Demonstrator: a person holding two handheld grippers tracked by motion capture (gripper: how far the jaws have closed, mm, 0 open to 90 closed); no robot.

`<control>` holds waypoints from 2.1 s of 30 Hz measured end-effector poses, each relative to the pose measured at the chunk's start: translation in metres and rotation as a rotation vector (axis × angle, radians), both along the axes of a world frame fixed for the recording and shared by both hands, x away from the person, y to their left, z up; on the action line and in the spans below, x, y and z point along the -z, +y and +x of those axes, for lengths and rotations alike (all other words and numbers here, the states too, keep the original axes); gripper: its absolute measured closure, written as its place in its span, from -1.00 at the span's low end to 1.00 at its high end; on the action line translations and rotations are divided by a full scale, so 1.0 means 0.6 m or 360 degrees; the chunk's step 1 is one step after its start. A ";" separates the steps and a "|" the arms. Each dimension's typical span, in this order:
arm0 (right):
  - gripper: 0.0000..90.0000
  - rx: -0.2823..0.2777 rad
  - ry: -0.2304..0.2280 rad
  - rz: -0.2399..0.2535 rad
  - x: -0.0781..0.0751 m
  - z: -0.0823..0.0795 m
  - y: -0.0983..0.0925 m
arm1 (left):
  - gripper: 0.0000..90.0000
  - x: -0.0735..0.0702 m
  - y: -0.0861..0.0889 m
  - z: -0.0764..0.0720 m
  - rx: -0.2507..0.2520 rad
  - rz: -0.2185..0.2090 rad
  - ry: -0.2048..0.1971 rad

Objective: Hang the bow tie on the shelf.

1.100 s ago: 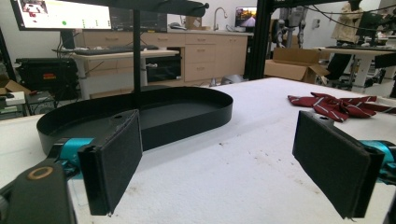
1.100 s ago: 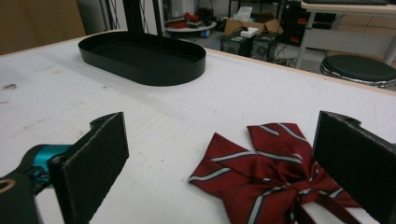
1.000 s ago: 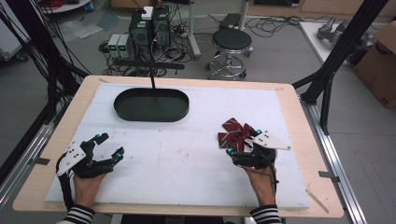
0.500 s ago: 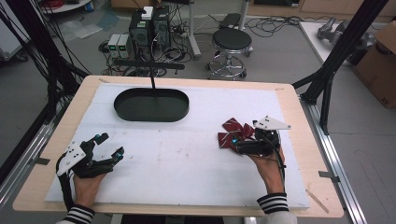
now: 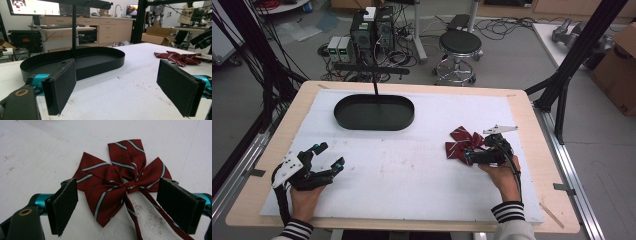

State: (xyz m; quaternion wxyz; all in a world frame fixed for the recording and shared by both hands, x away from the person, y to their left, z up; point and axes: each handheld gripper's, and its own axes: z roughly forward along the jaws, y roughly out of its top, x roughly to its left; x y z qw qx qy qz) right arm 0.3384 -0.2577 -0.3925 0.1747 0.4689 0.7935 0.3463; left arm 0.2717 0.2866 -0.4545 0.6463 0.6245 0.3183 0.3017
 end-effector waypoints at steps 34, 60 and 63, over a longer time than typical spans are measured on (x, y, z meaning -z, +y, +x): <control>0.34 -0.0005 0.0242 -0.0320 0.033 0.031 0.004 | -0.64 0.000 -0.001 0.000 0.0003 -0.0001 0.0000; 0.97 -0.0010 0.0262 -0.0390 0.036 0.029 0.012 | -0.64 0.000 -0.001 0.000 0.0004 -0.0001 0.0001; 0.97 -0.0008 0.0221 -0.0354 0.030 0.026 0.011 | -0.64 0.000 -0.001 0.000 0.0004 -0.0001 0.0001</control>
